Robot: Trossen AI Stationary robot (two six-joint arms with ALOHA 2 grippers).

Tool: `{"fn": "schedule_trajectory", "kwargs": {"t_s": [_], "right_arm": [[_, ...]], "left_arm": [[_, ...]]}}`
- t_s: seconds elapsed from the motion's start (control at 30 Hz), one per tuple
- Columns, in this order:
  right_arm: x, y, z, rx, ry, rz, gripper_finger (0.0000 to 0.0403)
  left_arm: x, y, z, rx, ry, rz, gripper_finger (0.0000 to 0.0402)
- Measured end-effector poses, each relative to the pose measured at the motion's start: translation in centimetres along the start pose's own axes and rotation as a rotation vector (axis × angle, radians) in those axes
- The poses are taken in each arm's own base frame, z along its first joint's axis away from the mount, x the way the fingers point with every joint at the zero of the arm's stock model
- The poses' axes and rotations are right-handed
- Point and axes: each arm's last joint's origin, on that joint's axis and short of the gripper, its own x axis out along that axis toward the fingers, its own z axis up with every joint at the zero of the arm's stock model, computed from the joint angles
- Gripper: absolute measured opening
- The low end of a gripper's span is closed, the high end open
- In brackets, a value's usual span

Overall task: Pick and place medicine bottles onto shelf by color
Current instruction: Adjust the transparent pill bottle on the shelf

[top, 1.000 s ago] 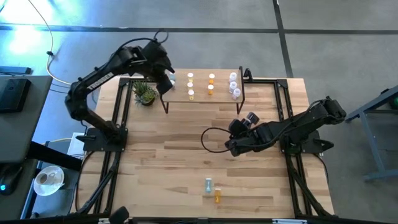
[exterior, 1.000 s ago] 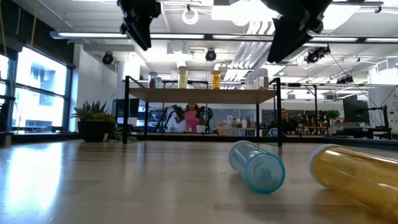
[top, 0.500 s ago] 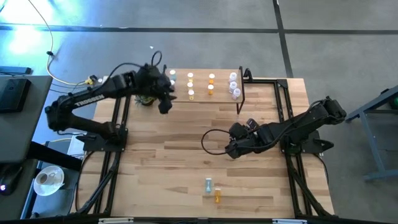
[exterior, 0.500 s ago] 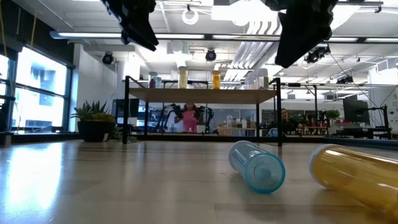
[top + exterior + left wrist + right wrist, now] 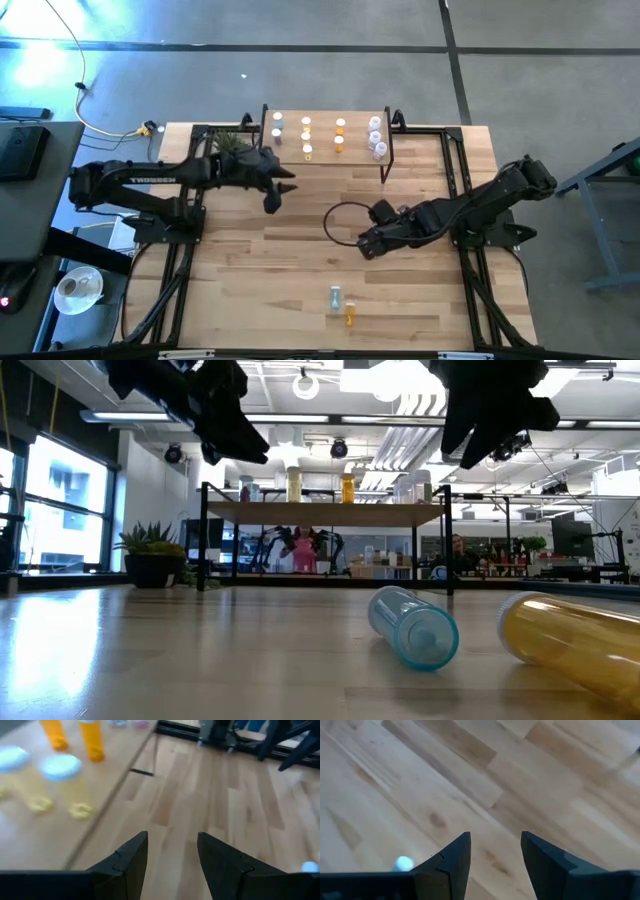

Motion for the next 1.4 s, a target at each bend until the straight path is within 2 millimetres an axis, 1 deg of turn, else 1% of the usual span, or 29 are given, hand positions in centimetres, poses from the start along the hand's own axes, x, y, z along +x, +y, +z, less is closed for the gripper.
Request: {"fn": "schedule_trajectory", "kwargs": {"t_s": [0.17, 0.27, 0.4, 0.5, 0.63, 0.87, 1.07, 1.27, 1.4], "right_arm": [[-0.3, 0.4, -0.5, 0.028, -0.029, 0.017, 0.0165], [-0.3, 0.2, -0.3, 0.046, -0.134, -0.03, 0.0165], [-0.3, -0.4, 0.9, 0.063, -0.301, -0.105, 0.0165], [-0.3, -1.2, 2.0, 0.072, -0.394, -0.18, 0.0165], [-0.3, -2.4, 3.5, 0.078, -0.461, -0.258, 0.0165], [-0.7, -4.4, 6.0, 0.07, -0.526, -0.353, 0.0165], [-1.8, -6.5, 7.9, 0.09, -0.575, -0.426, 0.0165], [-2.6, -9.1, 9.8, 0.126, -0.579, -0.508, 0.0165], [-2.2, -10.9, 10.8, 0.182, -0.5, -0.534, 0.0165]], "left_arm": [[0.7, -1.9, -1.4, 0.025, -0.092, -0.08, 0.0163], [0.9, -2.7, -2.0, 0.07, -0.132, -0.118, 0.0163], [0.9, -3.2, -2.3, 0.123, -0.141, -0.136, 0.0163], [0.9, -3.3, -2.2, 0.146, -0.147, -0.134, 0.0163], [0.9, -3.2, -2.3, 0.182, -0.139, -0.126, 0.0163], [1.0, -3.2, -2.7, 0.21, -0.107, -0.119, 0.0163], [1.0, -3.1, -2.7, 0.236, -0.101, -0.117, 0.0163], [1.0, -3.1, -2.7, 0.236, -0.1, -0.117, 0.0163], [1.0, -3.1, -2.8, 0.236, -0.093, -0.116, 0.0163]]}}
